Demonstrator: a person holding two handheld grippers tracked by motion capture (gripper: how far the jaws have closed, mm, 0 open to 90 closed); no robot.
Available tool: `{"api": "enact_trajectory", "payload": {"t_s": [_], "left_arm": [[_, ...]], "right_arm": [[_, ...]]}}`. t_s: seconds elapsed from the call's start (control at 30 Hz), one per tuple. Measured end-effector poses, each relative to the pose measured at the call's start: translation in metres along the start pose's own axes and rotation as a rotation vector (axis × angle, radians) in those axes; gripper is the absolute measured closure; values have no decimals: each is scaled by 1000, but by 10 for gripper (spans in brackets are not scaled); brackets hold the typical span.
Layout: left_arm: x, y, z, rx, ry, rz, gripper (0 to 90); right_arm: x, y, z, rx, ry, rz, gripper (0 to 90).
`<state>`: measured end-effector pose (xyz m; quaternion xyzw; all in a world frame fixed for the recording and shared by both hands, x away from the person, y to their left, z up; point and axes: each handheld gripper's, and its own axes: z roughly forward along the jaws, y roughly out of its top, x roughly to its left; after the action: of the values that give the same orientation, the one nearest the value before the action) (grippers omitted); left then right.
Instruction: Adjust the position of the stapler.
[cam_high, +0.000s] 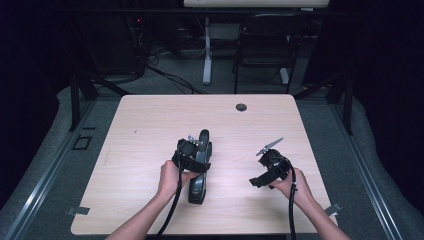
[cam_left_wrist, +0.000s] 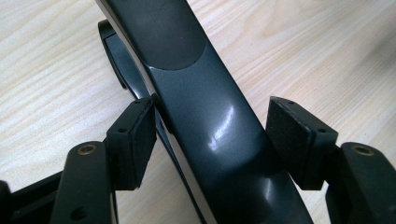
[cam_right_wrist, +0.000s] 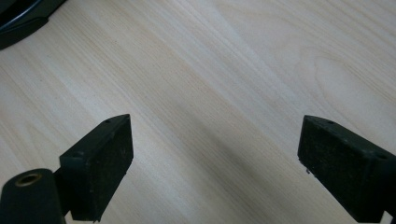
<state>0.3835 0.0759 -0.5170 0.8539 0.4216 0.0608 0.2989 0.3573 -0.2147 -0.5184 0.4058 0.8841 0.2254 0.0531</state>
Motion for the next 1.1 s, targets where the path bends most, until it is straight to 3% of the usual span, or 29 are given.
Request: {"api": "enact_trajectory", "payload": {"t_s": [0.17, 0.23, 0.27, 0.63, 0.83, 1.1], "left_arm": [[-1, -3, -1, -1, 7, 0, 349], [-1, -3, -2, 7, 8, 4, 349], [-1, -4, -2, 4, 13, 3, 349], [4, -8, -7, 14, 23, -4, 353], [14, -13, -12, 22, 7, -63, 342], [23, -19, -18, 27, 10, -82, 353]], "right_arm": [[0, 1, 0, 23, -5, -16, 104], [1, 0, 1, 3, 0, 4, 104], [0, 1, 0, 28, 0, -17, 104], [0, 1, 0, 28, 1, -15, 104], [-1, 1, -1, 25, -5, -19, 107], [-1, 0, 1, 6, 3, -7, 110]]}}
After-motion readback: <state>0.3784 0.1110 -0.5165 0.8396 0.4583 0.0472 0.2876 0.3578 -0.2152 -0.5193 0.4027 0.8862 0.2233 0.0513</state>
